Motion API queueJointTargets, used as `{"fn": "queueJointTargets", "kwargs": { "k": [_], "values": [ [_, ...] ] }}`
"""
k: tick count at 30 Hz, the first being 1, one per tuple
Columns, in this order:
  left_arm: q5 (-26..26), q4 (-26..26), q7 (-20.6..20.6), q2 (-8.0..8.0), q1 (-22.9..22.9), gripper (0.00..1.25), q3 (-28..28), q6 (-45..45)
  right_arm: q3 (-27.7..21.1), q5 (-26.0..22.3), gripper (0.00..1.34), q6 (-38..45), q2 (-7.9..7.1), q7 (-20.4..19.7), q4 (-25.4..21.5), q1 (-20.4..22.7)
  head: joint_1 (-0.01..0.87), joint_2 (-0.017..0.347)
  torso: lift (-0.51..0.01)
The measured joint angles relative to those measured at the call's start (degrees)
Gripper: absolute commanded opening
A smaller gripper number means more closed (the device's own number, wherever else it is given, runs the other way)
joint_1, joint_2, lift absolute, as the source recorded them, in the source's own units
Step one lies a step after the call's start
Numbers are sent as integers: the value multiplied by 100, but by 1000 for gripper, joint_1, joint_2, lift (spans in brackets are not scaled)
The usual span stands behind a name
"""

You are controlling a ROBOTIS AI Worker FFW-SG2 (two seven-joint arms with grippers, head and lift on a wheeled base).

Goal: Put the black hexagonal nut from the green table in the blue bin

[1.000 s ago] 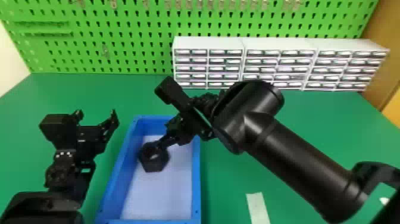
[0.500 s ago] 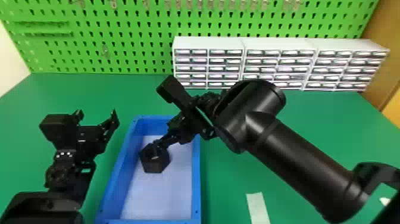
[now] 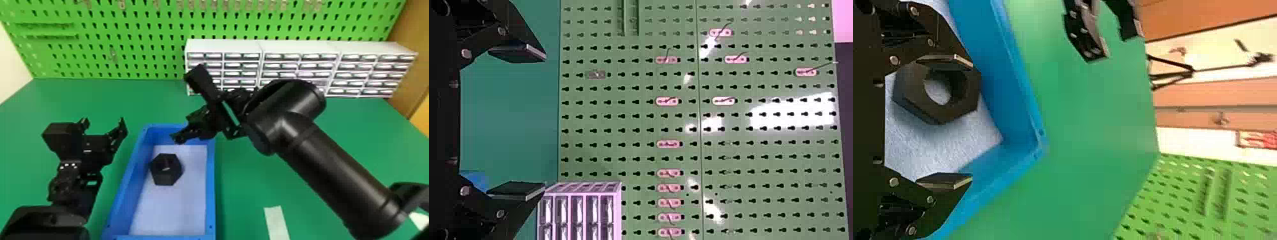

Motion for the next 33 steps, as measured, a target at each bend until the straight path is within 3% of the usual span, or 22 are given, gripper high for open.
{"fn": "queueJointTargets", "kwargs": {
  "k": [16,33],
  "values": [
    [16,0,0,0,6,907,9,0,-1742,241,868,-473,102,-73,-404,578,686,52,-97],
    [43,0,0,0,6,907,34,0,-3412,81,867,-1604,264,-1259,-800,1417,686,52,-97]
  ]
}}
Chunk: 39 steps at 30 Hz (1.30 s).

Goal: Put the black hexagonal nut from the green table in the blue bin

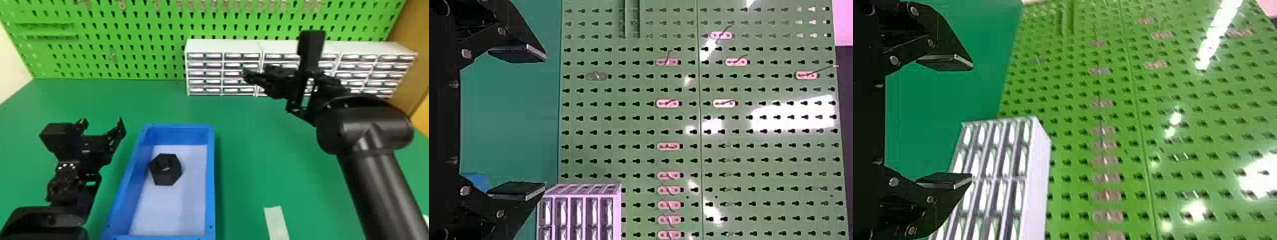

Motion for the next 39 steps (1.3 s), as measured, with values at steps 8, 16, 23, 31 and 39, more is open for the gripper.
{"fn": "queueJointTargets", "kwargs": {
  "k": [8,16,23,31,39],
  "values": [
    [1,0,0,0,0,907,-4,0,-346,-42,867,-935,82,-577,-35,415,686,52,-97],
    [1,0,0,-2,-9,907,-6,0,-433,88,867,-1744,188,-1052,-36,852,686,52,-97],
    [1,0,0,-8,-33,907,-18,0,-491,273,867,-2257,254,-1384,-20,1166,686,52,-97],
    [-11,25,0,-9,-119,907,-79,0,-496,357,867,-2947,322,-1698,61,1580,686,52,-97],
    [6,136,0,-9,-224,907,-210,0,-486,363,865,-3662,359,-1850,266,1964,686,52,-97]
  ]
}}
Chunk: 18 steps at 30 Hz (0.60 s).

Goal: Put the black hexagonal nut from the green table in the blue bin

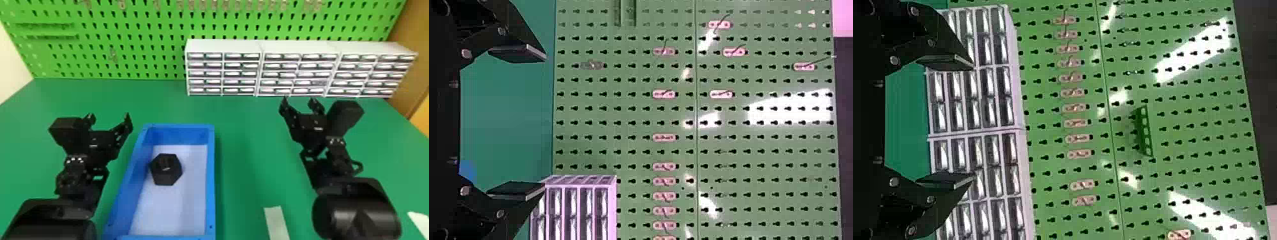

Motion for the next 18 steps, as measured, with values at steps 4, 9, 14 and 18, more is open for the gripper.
{"fn": "queueJointTargets", "kwargs": {
  "k": [4,9,14,18],
  "values": [
    [34,100,0,-2,-80,907,-113,-2,-76,0,865,-280,2,-16,57,208,686,52,-97],
    [61,185,0,-5,-119,907,-195,-31,-148,48,865,-575,2,-32,171,374,686,52,-97],
    [80,242,0,-5,-137,907,-249,-69,-174,219,865,-650,2,-37,244,459,686,52,-97],
    [81,250,0,-3,-137,907,-261,-78,-138,296,865,-653,2,-42,250,478,686,52,-97]
  ]
}}
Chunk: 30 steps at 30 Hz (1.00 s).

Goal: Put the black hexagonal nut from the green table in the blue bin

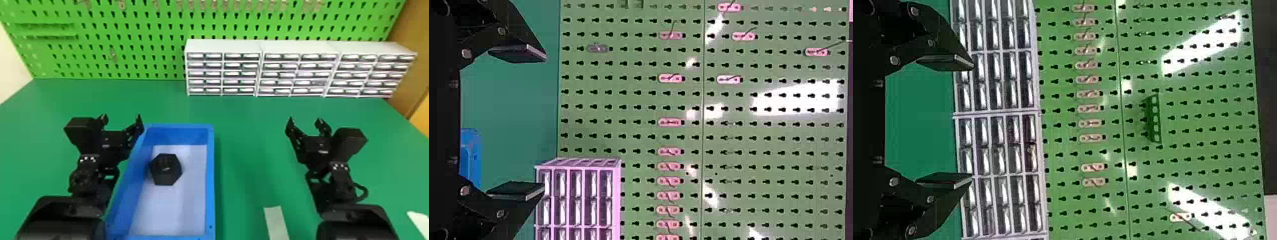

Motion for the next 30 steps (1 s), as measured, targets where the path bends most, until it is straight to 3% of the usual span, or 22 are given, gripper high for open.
{"fn": "queueJointTargets", "kwargs": {
  "k": [30],
  "values": [
    [-117,1,0,4,27,907,82,8,-100,254,865,52,0,-36,49,-12,686,52,-97]
  ]
}}
